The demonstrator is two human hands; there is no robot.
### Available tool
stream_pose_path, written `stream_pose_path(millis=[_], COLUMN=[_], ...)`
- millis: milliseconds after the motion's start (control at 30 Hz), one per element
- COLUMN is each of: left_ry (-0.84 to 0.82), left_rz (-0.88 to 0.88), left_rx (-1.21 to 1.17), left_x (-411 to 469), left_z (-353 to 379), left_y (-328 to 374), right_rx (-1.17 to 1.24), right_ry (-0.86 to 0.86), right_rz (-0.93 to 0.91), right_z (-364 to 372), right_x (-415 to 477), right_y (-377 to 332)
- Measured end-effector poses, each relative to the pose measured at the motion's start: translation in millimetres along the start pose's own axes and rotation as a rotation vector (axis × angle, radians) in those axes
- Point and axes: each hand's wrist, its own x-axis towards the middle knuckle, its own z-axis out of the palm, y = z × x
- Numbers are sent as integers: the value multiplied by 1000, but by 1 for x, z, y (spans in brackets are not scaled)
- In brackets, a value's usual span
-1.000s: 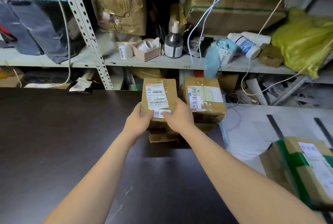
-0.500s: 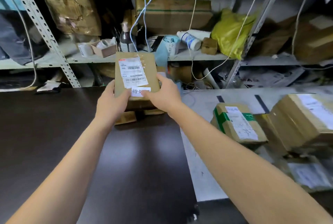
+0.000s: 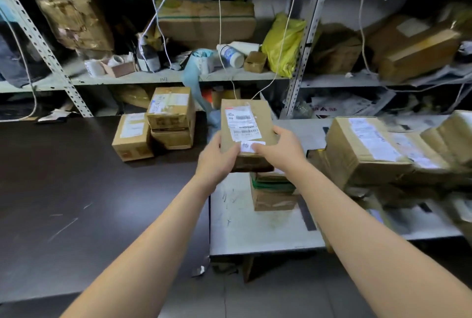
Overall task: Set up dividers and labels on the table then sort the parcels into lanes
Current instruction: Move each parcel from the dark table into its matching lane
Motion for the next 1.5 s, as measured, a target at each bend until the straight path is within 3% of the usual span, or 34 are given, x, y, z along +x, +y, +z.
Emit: stream_pose_path(millis=[200, 467, 600, 800, 1033, 1233, 1333, 1500], left_ry=[-129, -243, -220, 23, 95, 35, -54, -192], left_rz=[-80, -150, -175, -124, -63, 20, 20, -114], left_rx=[-20, 0, 209, 575, 807, 1036, 982, 574], left_x=[8, 10, 27, 71, 171, 256, 283, 301], left_z=[60, 62, 20, -98, -211, -241, -237, -224], left_y=[5, -4, -12, -23, -59, -94, -107, -126], right_rx=[-79, -284, -448, -387, -470, -602, -561, -245], right_ry=[-19, 5, 80, -64, -171, -227, -238, -250], right_rz=[102, 142, -11, -221, -260, -190, -98, -9], right_z=[-30, -25, -2, 61, 163, 241, 263, 264], right_x=[20, 30, 42, 80, 141, 203, 222, 225], right_y=[46, 57, 28, -38, -107, -130, -127, -127])
